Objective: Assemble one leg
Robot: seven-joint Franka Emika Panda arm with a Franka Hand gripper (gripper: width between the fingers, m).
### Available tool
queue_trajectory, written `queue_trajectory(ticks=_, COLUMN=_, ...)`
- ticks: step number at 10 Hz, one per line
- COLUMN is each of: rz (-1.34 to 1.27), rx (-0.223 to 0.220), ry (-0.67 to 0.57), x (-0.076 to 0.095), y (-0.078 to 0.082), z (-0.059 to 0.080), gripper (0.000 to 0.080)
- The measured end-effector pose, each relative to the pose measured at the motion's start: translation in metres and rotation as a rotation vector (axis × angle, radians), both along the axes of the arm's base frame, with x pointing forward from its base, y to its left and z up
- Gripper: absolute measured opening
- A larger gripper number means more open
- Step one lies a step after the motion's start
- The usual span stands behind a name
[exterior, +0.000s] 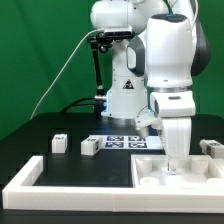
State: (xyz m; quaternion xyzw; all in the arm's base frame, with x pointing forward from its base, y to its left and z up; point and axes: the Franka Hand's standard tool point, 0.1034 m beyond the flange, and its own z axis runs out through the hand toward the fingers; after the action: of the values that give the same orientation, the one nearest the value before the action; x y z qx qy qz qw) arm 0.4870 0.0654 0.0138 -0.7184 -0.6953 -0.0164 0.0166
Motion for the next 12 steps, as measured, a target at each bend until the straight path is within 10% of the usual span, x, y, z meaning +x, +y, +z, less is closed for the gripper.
queue_trajectory(ticks=4, rz=-0.106, rx=-0.024, ry=-0.055, x=-0.010, y=0.018, z=0.051, gripper=0.0649)
queue_trajectory(ticks=8, rz=-0.377, rx=-0.006, ry=-0.042, x=-0.014, y=0.021, z=0.047, gripper=0.0649)
queue_trajectory(ticks=12, rz=-0.941, rx=0.035, ry=0.012, x=-0.037, y=0.063, z=0.039, gripper=0.0649)
